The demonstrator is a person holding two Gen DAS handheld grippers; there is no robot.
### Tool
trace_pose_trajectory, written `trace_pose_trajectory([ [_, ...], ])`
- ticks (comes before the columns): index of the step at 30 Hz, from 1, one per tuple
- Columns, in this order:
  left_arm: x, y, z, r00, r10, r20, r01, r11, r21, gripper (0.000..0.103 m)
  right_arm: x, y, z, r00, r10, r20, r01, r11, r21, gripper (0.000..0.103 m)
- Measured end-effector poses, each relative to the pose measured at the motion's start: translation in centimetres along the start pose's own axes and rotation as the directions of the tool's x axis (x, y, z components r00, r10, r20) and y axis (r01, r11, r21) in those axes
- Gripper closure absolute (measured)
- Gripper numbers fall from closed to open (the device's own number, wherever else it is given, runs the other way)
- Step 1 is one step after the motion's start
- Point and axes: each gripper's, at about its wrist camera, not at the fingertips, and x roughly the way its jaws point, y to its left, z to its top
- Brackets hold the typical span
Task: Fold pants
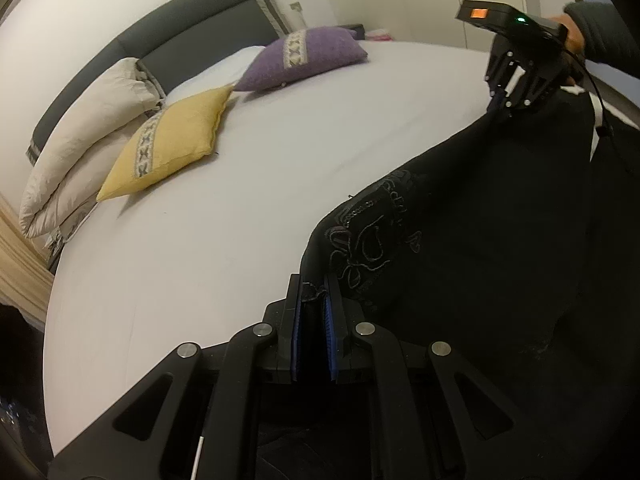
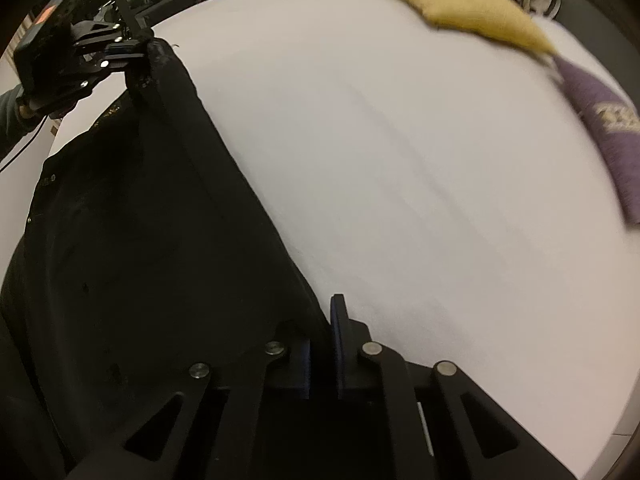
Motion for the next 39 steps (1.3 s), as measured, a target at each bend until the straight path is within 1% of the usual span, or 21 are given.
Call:
trace_pose_trajectory([
  [4, -3.3, -0.5, 0.3, 0.999, 0.020, 0.034, -0.019, 1.000, -0.015, 0.094, -3.5, 1.5, 0.0, 0.992, -0.108, 0.059, 0.110, 0.994, -0.025, 0.095],
  [6, -5.2, -0.7, 0.4, 0.998, 0.034, 0.055, -0.033, 0.999, -0.022, 0.094, -5.2, 2.9, -0.2, 0.976, -0.202, 0.082, 0.206, 0.978, -0.043, 0.095],
  [7, -6.1, -0.9, 0.4, 0.997, 0.039, 0.065, -0.037, 0.999, -0.025, 0.094, -6.1, 4.1, -0.5, 0.956, -0.277, 0.096, 0.284, 0.957, -0.064, 0.095],
  [8, -7.3, -1.2, 0.3, 0.996, 0.042, 0.075, -0.040, 0.999, -0.030, 0.094, -6.8, 5.8, -2.0, 0.944, -0.312, 0.110, 0.321, 0.944, -0.076, 0.096],
  [10, -9.4, -2.1, -0.2, 0.995, 0.046, 0.093, -0.043, 0.999, -0.029, 0.094, -8.3, 8.9, -3.4, 0.915, -0.381, 0.134, 0.395, 0.913, -0.103, 0.097],
  [13, -12.9, -4.9, -2.5, 0.994, 0.047, 0.101, -0.046, 0.999, -0.014, 0.094, -9.2, 13.8, -5.8, 0.884, -0.437, 0.165, 0.458, 0.881, -0.122, 0.098],
  [15, -15.0, -7.2, -5.1, 0.995, 0.032, 0.093, -0.031, 0.999, -0.010, 0.094, -8.9, 18.0, -8.0, 0.865, -0.472, 0.173, 0.497, 0.855, -0.151, 0.098],
  [16, -15.8, -8.2, -6.3, 0.996, 0.023, 0.086, -0.022, 1.000, -0.016, 0.094, -8.6, 19.6, -8.9, 0.859, -0.481, 0.174, 0.506, 0.847, -0.161, 0.098],
  [18, -17.3, -10.5, -9.5, 0.998, 0.001, 0.059, 0.001, 0.999, -0.038, 0.094, -7.8, 22.8, -10.9, 0.859, -0.483, 0.170, 0.507, 0.847, -0.158, 0.099],
  [19, -17.7, -11.5, -10.8, 0.999, -0.006, 0.045, 0.008, 0.999, -0.049, 0.094, -7.4, 23.6, -11.7, 0.861, -0.481, 0.168, 0.505, 0.850, -0.152, 0.099],
  [21, -18.2, -13.6, -13.7, 1.000, -0.015, 0.009, 0.016, 0.998, -0.060, 0.094, -6.1, 25.7, -12.9, 0.864, -0.479, 0.152, 0.499, 0.855, -0.141, 0.099],
  [24, -18.2, -15.8, -16.6, 1.000, -0.018, -0.022, 0.015, 0.996, -0.091, 0.094, -3.8, 28.7, -14.5, 0.858, -0.501, 0.115, 0.514, 0.843, -0.159, 0.100],
  [27, -18.7, -16.7, -18.4, 1.000, -0.019, -0.018, 0.016, 0.990, -0.137, 0.094, -2.6, 31.1, -15.2, 0.846, -0.524, 0.094, 0.533, 0.829, -0.171, 0.100],
  [29, -19.2, -17.0, -19.2, 1.000, -0.022, -0.008, 0.020, 0.988, -0.155, 0.094, -2.3, 31.8, -15.5, 0.838, -0.539, 0.085, 0.546, 0.822, -0.163, 0.100],
  [31, -19.5, -17.7, -19.7, 1.000, -0.024, -0.010, 0.022, 0.989, -0.146, 0.094, -2.3, 32.5, -16.3, 0.831, -0.551, 0.075, 0.556, 0.818, -0.149, 0.100],
  [34, -18.8, -18.9, -20.3, 0.999, -0.017, -0.040, 0.013, 0.995, -0.098, 0.094, -2.3, 34.2, -17.3, 0.823, -0.563, 0.071, 0.567, 0.810, -0.149, 0.100],
  [39, -19.2, -19.4, -21.5, 0.999, -0.019, -0.050, 0.013, 0.993, -0.119, 0.094, -2.2, 36.2, -17.9, 0.822, -0.565, 0.063, 0.567, 0.807, -0.161, 0.100],
])
